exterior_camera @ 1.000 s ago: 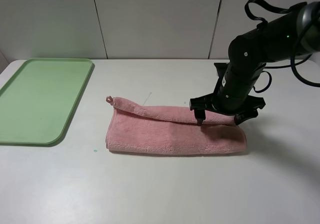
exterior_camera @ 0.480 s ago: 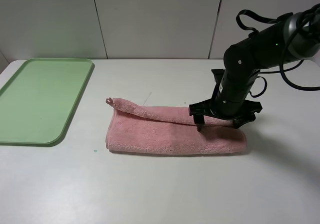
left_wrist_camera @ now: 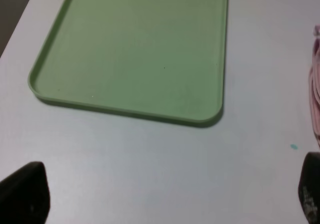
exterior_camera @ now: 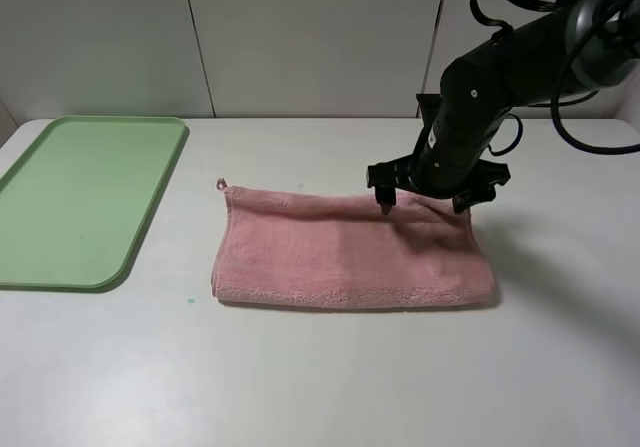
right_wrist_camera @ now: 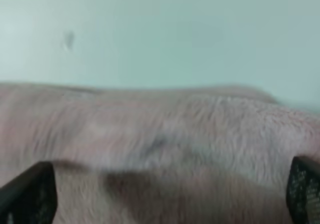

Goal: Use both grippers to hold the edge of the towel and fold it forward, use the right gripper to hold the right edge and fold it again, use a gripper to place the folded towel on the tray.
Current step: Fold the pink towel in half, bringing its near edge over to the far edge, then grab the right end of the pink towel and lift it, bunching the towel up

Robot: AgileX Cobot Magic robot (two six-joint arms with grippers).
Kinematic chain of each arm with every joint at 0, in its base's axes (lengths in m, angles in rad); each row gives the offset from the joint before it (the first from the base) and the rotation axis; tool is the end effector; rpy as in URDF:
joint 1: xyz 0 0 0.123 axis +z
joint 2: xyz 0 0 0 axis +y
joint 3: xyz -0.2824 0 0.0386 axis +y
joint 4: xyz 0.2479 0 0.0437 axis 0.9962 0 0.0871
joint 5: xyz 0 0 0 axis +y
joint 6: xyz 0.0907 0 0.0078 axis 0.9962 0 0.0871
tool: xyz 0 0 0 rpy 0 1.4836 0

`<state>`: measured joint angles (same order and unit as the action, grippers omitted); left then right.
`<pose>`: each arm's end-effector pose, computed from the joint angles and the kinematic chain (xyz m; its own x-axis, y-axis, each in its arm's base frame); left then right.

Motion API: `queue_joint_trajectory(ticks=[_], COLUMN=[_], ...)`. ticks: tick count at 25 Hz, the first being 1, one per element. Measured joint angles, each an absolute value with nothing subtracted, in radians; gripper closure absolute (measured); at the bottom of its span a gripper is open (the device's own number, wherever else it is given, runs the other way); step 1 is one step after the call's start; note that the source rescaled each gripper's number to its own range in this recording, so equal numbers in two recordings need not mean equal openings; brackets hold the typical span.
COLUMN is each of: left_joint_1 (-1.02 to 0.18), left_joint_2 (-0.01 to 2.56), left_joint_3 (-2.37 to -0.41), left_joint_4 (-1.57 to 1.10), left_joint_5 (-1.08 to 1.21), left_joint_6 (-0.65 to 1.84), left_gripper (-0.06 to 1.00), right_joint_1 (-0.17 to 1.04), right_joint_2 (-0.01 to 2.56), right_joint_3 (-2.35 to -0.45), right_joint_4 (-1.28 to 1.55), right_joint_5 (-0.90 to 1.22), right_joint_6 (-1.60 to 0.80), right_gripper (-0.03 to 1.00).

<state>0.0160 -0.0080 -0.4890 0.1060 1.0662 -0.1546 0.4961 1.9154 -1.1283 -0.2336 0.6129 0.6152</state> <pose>-0.0054 0.0084 0.2740 -0.4488 -0.1098 -0.8869 -0.1451 0.9882 -0.0489 0.3239 0.1615 0.1441 -0.9535 -0.0535 -0.2967 -0.0538 0.9985 -0.0072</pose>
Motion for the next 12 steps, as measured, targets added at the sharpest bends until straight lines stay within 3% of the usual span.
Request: queue_joint_trajectory(ticks=[12], left_joint_1=[0.016], left_joint_2=[-0.008], left_joint_3=[-0.489], left_joint_4=[0.106], left_joint_5=[1.066], left_joint_6=[-0.155], left_gripper=[-0.05], right_joint_1=[0.430], right_joint_2=[1.915], right_joint_3=[-1.164], right_joint_4=[-0.184], right_joint_5=[0.795], right_joint_6=[0.490], right_gripper=[-0.03])
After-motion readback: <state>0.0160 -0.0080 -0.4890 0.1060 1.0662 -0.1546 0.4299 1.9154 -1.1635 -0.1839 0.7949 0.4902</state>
